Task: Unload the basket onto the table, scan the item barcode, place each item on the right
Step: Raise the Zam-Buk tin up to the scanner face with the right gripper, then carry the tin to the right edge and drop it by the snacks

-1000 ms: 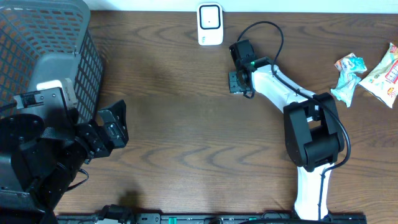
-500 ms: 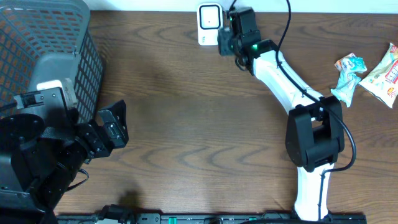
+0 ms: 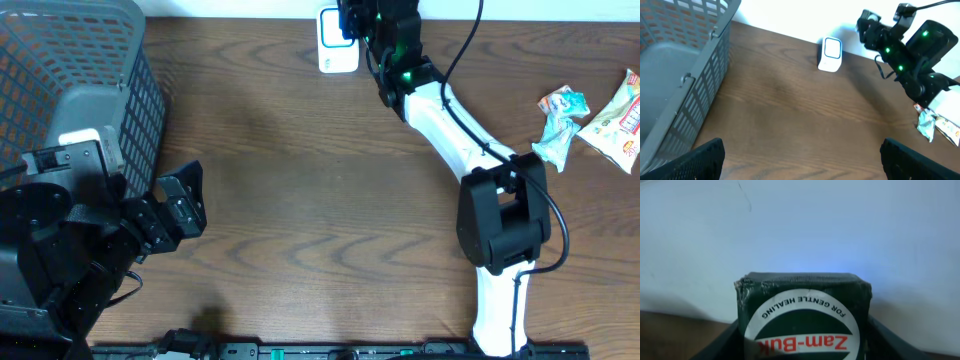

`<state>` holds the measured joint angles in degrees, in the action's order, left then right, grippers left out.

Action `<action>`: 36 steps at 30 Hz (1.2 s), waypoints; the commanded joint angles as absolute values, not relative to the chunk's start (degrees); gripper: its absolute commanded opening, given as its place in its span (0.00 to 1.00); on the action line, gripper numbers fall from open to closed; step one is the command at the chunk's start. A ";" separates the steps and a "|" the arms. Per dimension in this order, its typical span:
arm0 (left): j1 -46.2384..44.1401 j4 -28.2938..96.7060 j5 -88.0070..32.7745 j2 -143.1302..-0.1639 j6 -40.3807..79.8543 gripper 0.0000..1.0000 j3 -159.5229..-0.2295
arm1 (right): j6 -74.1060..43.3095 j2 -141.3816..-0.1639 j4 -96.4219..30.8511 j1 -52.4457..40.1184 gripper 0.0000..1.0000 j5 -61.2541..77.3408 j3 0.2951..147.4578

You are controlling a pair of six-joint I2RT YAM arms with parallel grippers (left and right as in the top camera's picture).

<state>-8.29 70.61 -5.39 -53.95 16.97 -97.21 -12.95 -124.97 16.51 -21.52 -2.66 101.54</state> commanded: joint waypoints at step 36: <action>-8.05 70.72 -4.64 -53.95 17.47 0.98 -97.62 | -12.38 -129.99 5.43 -17.32 0.45 -11.90 115.57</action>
